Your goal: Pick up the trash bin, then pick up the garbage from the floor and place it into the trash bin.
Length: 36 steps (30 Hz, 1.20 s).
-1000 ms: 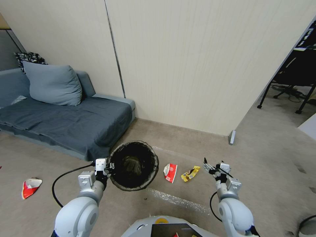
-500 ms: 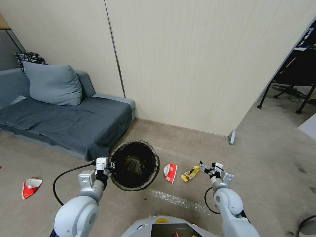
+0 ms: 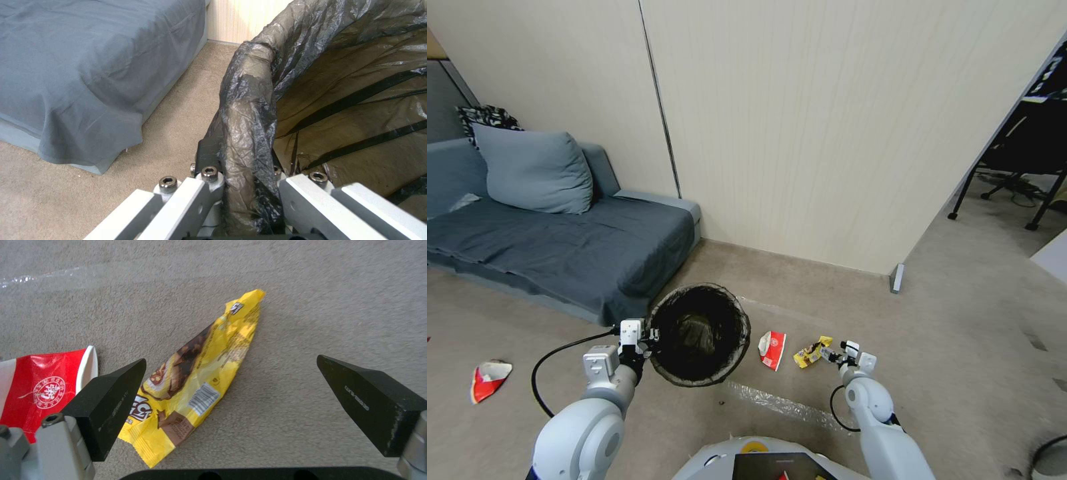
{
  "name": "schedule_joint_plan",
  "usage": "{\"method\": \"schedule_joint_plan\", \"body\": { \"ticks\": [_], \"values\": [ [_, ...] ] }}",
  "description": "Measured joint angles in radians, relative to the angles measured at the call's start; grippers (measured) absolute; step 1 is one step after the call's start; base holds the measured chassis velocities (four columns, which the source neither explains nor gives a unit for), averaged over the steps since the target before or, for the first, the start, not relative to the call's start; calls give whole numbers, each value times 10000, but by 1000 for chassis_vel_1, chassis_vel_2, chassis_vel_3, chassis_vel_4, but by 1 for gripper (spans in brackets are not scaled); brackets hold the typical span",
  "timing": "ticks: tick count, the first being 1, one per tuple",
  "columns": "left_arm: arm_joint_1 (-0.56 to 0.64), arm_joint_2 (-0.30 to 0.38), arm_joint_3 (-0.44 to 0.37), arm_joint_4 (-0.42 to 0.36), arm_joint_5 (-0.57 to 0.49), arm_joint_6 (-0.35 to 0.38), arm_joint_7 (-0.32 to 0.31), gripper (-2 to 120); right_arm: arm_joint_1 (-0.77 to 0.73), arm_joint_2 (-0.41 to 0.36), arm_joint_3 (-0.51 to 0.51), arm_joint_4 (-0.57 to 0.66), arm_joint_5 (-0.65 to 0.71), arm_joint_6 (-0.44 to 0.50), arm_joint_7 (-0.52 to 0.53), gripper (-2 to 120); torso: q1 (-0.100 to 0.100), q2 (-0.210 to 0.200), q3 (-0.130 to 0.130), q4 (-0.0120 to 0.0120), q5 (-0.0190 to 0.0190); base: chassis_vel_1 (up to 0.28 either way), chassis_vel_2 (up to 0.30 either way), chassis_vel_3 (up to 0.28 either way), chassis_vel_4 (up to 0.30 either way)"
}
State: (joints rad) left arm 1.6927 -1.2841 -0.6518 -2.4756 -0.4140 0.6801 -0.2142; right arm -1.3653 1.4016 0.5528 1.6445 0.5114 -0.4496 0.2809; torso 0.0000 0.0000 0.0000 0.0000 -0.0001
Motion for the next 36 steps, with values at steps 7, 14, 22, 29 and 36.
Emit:
{"method": "schedule_joint_plan", "body": {
  "ticks": [7,14,22,29,36],
  "values": [
    [8,49,-35,8,3,0,5,1,622,128,-261,-704,38,29,126,100,0,0,0,0,0,0,0,0,0],
    [2,52,-32,58,21,-4,11,1,1135,109,-395,-1179,166,7,238,100,0,0,0,1,0,0,0,0,0],
    [84,18,-74,32,49,-22,16,1,1961,97,-536,-2004,295,-19,592,100,0,0,1,1,0,0,0,0,0],
    [160,-24,-97,-19,75,-37,19,1,2566,119,-633,-2650,308,-21,881,100,0,0,0,0,0,0,0,0,0],
    [227,-47,-130,-67,89,-51,20,1,2845,195,-635,-3124,287,-4,1023,100,0,0,0,0,1,0,0,0,0]
  ]
}}
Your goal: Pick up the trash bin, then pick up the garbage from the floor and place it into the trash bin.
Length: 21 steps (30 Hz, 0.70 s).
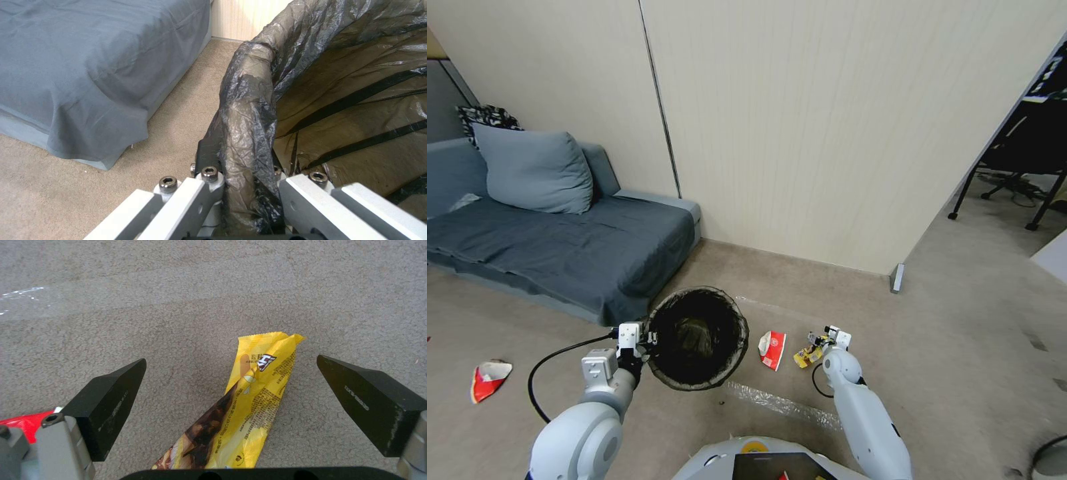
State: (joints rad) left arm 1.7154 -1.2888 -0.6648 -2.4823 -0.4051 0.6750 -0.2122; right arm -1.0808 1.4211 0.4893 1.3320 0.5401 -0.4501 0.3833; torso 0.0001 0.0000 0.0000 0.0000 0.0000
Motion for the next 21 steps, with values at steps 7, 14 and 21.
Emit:
{"method": "schedule_joint_plan", "body": {
  "ticks": [7,14,21],
  "values": [
    [55,-48,11,-4,70,-24,3,1,223,74,25,-499,-68,33,-10,100,0,0,0,0,0,0,0,0,0],
    [88,-62,12,-4,113,-47,10,1,390,139,129,-973,-94,97,-51,100,0,0,0,0,0,0,0,0,0],
    [117,-125,35,23,229,-129,13,1,415,151,152,-1120,-107,229,-194,78,0,1,0,1,0,0,0,0,0]
  ]
}}
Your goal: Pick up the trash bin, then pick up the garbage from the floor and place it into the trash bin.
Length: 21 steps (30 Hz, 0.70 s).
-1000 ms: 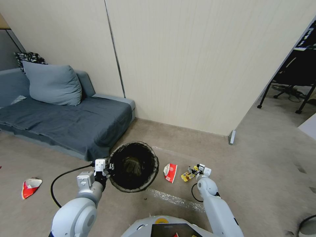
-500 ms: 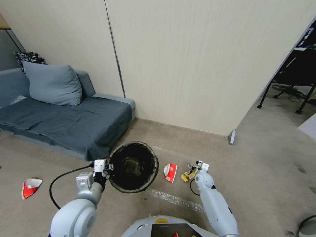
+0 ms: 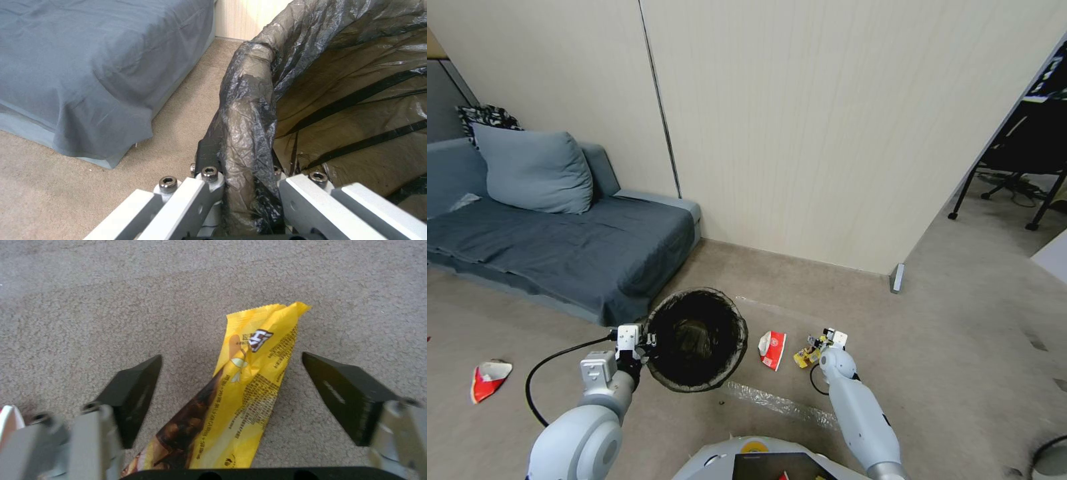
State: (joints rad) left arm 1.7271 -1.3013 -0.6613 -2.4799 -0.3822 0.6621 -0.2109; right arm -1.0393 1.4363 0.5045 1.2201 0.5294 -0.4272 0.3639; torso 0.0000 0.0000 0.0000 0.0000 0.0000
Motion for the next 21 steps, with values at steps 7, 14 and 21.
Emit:
{"method": "schedule_joint_plan", "body": {
  "ticks": [7,14,21],
  "values": [
    [0,-27,20,11,19,-2,3,1,-12,-2,9,-11,-2,8,-42,54,0,0,0,-1,0,0,0,0,0],
    [24,-35,16,11,25,-5,7,1,-28,-2,22,-20,-7,25,-83,30,0,0,0,0,0,0,0,0,0],
    [64,-23,21,10,49,-18,18,1,-75,16,35,-21,-25,45,-115,4,0,0,0,0,0,0,0,0,0]
  ]
}}
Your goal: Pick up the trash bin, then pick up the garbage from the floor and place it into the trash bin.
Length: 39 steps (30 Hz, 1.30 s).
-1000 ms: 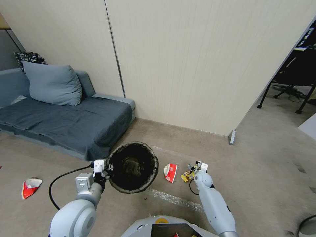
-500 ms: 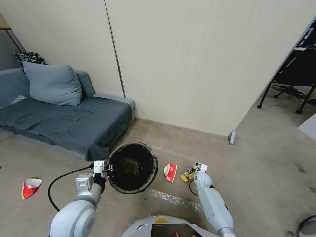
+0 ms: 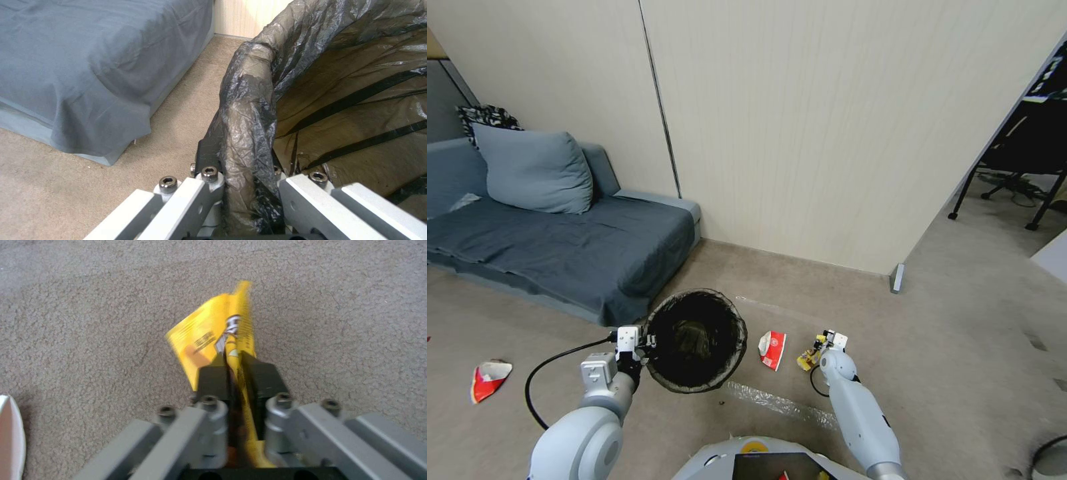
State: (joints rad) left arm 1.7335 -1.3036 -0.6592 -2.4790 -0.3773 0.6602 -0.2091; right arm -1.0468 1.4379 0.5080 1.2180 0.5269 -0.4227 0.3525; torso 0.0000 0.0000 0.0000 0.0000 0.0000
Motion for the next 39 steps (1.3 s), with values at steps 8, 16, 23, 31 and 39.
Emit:
{"method": "schedule_joint_plan", "body": {
  "ticks": [8,16,23,31,39],
  "values": [
    [64,10,12,-40,63,-21,76,1,-101,20,7,-1,-71,49,-82,0,0,0,0,0,0,0,0,0,0],
    [98,17,8,-81,68,-26,86,1,-163,35,28,-12,-147,103,-179,0,0,0,0,0,0,0,0,0,0],
    [135,12,-9,-147,74,-26,112,1,-403,-238,10,1081,-160,127,-169,0,0,0,0,1,0,0,0,0,0],
    [185,72,-32,-175,100,-26,123,1,-767,-1166,-76,3415,363,448,-632,0,0,0,0,0,2,0,0,0,0],
    [323,-28,40,-176,251,-27,123,1,-1835,-2782,250,6841,1256,237,-1743,0,0,0,-1,-2,4,0,0,0,0]
  ]
}}
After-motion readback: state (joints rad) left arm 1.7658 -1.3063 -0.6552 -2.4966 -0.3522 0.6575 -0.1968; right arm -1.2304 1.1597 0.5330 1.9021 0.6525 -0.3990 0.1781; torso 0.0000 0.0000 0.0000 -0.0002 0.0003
